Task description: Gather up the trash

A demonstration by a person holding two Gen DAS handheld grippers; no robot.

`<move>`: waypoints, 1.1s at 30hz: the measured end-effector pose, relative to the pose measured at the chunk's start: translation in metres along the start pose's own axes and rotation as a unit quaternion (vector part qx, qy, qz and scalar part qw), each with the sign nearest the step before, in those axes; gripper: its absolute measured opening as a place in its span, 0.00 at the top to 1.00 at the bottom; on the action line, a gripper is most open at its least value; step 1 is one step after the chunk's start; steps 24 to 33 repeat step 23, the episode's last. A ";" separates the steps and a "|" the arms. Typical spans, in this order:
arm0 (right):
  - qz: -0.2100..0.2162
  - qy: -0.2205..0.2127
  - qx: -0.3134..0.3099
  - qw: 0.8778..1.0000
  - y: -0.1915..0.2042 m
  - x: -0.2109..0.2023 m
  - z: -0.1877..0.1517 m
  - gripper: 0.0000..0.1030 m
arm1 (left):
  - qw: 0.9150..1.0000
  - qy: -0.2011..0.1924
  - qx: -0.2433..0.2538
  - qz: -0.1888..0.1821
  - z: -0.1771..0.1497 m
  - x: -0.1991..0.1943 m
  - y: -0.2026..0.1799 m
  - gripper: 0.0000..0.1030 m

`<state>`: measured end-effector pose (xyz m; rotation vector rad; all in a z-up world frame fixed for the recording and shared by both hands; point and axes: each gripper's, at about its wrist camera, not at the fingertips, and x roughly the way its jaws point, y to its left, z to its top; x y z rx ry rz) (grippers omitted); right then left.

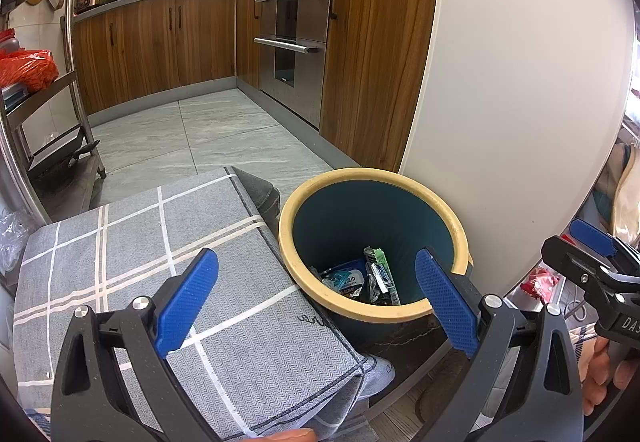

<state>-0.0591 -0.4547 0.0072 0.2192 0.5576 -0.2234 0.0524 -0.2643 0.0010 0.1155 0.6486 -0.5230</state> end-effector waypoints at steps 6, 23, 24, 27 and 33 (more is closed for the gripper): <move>-0.001 0.000 -0.001 1.000 0.000 0.000 0.000 0.07 | 1.000 -0.001 0.002 -0.003 -0.001 0.000 0.000 0.06; -0.001 0.000 0.000 1.000 0.000 0.001 -0.001 0.07 | 1.000 -0.003 0.003 -0.006 0.000 0.001 0.003 0.06; -0.001 0.000 0.000 1.000 0.000 0.001 -0.001 0.07 | 1.000 -0.003 0.003 -0.006 0.000 0.001 0.003 0.06; -0.001 0.000 0.000 1.000 0.000 0.001 -0.001 0.07 | 1.000 -0.003 0.003 -0.006 0.000 0.001 0.003 0.06; -0.001 0.000 0.000 1.000 0.000 0.001 -0.001 0.07 | 1.000 -0.003 0.003 -0.006 0.000 0.001 0.003 0.06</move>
